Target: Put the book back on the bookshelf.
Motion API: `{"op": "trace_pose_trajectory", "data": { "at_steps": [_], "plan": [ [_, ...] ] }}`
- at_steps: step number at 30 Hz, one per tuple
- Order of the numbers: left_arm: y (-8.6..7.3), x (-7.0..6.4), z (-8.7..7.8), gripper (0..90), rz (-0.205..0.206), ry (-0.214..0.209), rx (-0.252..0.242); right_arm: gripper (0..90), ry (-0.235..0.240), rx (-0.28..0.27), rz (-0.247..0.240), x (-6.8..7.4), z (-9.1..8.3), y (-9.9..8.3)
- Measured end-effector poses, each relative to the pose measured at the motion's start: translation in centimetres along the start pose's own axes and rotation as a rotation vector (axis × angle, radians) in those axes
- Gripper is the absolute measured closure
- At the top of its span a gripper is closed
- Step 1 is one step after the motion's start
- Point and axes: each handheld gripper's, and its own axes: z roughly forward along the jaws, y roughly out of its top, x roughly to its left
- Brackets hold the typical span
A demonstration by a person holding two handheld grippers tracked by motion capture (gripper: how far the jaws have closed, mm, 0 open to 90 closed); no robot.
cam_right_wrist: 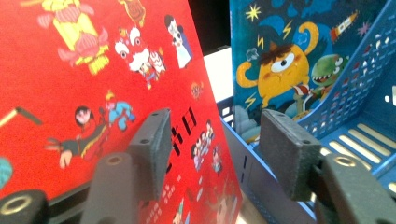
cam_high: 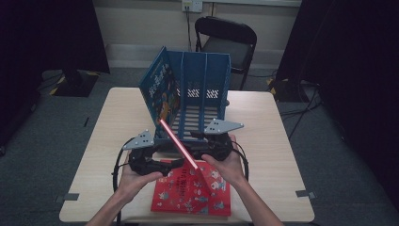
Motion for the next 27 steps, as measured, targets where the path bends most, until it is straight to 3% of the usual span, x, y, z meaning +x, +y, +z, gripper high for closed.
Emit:
{"op": "trace_pose_trajectory", "data": {
  "at_steps": [7,12,21,27],
  "plan": [
    [-0.1,0.1,-0.2,25.5,0.007,0.009,0.011,37.2,0.008,0.007,0.009,0.1,-0.8,-0.6],
    [-0.3,0.4,-0.4,25.8,0.003,0.01,0.015,36.7,-0.029,-0.018,-0.001,0.6,-2.0,-1.5],
    [-0.5,0.4,-0.4,26.2,-0.003,0.011,0.017,44.2,-0.035,-0.026,0.027,0.6,-5.8,-3.2],
    [-0.5,0.5,-0.3,26.8,-0.005,0.012,0.023,44.4,-0.046,-0.01,0.035,1.6,-8.2,-4.9]
  ]
}}
